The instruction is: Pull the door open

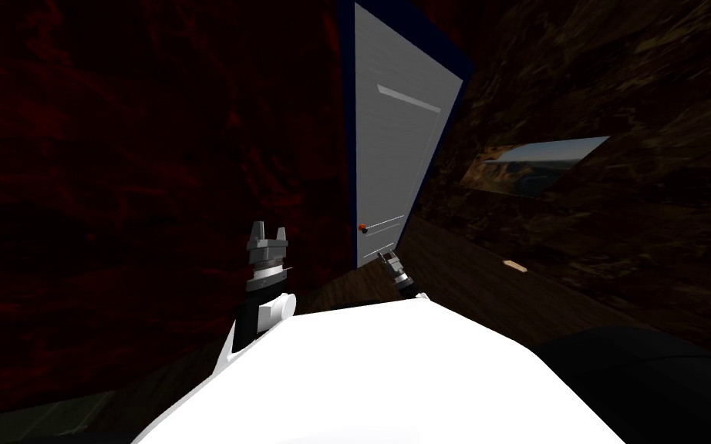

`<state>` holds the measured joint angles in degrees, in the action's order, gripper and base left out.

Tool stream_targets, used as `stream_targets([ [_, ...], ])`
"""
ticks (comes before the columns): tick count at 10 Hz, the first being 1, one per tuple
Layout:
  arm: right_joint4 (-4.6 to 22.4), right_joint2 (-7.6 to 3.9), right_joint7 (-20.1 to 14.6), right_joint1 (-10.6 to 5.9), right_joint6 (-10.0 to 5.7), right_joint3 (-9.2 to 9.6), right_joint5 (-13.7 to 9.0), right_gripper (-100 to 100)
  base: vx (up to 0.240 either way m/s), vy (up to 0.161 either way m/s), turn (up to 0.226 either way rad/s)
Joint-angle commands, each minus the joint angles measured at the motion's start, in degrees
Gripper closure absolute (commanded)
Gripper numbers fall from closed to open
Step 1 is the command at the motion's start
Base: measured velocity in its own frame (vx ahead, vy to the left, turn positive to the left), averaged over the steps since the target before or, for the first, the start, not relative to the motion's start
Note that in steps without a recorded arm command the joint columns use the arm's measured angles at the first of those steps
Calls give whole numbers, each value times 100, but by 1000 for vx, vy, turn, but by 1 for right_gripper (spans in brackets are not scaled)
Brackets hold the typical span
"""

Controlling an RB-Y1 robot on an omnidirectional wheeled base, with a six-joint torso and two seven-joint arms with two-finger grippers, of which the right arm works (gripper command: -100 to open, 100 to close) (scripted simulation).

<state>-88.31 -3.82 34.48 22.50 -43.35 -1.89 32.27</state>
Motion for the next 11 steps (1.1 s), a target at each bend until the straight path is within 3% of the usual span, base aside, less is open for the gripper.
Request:
stream_targets([
  [1, 171, 10, 176, -18, -87, -9, 100, -100, 93, 14, -32],
  [11, 1076, 171, 1122, -96, -526, -30, 681, -100, 99, 10, -34],
])
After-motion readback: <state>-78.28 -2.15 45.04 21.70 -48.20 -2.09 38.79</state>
